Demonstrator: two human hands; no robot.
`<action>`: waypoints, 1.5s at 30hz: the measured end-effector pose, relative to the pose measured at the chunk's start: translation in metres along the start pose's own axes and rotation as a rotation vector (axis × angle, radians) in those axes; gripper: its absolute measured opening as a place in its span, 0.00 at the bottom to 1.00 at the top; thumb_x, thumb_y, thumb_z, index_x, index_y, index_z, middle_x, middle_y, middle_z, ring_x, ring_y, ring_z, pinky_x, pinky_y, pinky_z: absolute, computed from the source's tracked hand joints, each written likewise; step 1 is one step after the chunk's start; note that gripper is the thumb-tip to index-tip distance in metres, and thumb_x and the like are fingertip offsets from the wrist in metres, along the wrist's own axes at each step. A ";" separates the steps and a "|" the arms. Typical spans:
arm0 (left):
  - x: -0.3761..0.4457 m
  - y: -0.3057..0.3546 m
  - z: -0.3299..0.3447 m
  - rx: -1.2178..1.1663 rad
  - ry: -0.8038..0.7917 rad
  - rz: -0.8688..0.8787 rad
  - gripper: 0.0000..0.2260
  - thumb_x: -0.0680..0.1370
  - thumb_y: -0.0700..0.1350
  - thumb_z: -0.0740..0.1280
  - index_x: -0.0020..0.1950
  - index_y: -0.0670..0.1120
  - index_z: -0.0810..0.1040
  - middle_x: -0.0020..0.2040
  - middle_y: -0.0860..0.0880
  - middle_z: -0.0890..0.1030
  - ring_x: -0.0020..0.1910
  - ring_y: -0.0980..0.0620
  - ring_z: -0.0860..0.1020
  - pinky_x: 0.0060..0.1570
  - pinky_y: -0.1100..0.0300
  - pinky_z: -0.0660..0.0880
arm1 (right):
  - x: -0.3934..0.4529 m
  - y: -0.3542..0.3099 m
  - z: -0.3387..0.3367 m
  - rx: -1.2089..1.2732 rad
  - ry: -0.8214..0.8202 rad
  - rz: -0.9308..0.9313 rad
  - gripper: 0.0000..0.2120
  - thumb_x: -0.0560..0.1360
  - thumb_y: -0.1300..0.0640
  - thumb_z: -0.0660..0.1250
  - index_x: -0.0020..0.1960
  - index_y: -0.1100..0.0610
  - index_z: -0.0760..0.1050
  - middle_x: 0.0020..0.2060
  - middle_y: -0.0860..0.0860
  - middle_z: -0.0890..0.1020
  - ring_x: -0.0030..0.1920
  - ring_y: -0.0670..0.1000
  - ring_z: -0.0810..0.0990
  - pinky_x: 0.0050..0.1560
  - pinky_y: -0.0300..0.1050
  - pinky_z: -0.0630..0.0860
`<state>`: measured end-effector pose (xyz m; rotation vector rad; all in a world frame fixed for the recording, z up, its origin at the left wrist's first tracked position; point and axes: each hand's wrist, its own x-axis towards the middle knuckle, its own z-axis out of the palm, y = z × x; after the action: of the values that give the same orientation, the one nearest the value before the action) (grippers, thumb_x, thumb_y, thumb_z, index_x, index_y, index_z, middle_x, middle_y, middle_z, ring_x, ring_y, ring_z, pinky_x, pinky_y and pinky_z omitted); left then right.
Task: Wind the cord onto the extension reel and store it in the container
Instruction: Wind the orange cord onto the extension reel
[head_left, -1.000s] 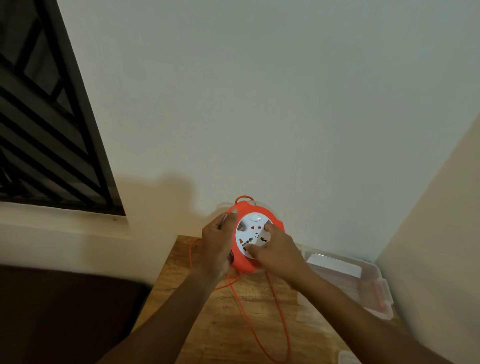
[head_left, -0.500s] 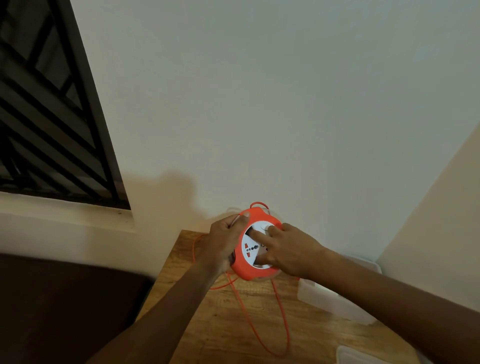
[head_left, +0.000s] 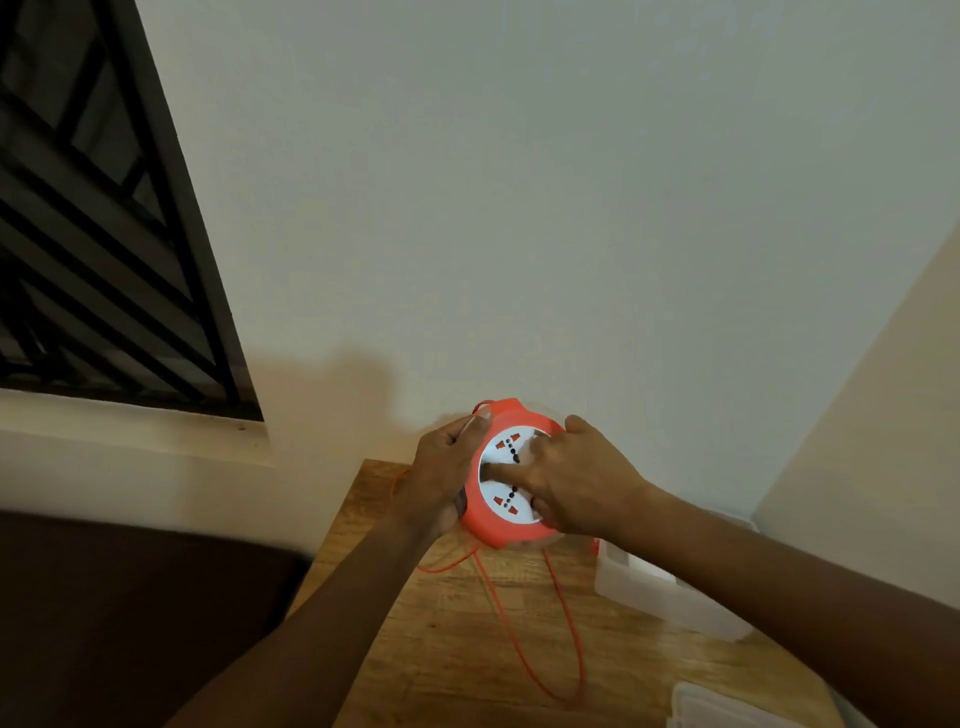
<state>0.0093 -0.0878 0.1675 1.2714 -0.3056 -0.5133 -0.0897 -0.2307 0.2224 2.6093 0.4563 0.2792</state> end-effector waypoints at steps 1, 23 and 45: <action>0.000 -0.001 0.002 -0.013 0.021 0.014 0.11 0.81 0.55 0.68 0.45 0.55 0.88 0.46 0.47 0.90 0.41 0.46 0.89 0.34 0.56 0.84 | 0.001 -0.002 0.003 0.024 -0.003 0.039 0.30 0.69 0.46 0.71 0.69 0.42 0.67 0.46 0.54 0.84 0.42 0.57 0.83 0.43 0.48 0.74; -0.007 -0.012 0.033 -0.062 0.398 0.138 0.20 0.80 0.49 0.72 0.40 0.33 0.78 0.37 0.41 0.79 0.39 0.43 0.79 0.42 0.47 0.79 | 0.003 -0.026 0.012 1.233 0.034 0.989 0.28 0.76 0.44 0.64 0.74 0.49 0.65 0.71 0.50 0.72 0.66 0.55 0.74 0.59 0.49 0.75; -0.010 0.011 -0.008 -0.024 0.145 0.014 0.16 0.81 0.53 0.69 0.59 0.41 0.84 0.54 0.38 0.87 0.52 0.35 0.86 0.55 0.37 0.83 | -0.016 0.003 -0.022 -0.042 -0.091 -0.152 0.15 0.79 0.54 0.64 0.65 0.45 0.72 0.74 0.62 0.62 0.64 0.65 0.72 0.49 0.55 0.76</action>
<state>0.0071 -0.0741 0.1768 1.2753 -0.1865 -0.4094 -0.1095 -0.2297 0.2413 2.5181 0.6061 0.1181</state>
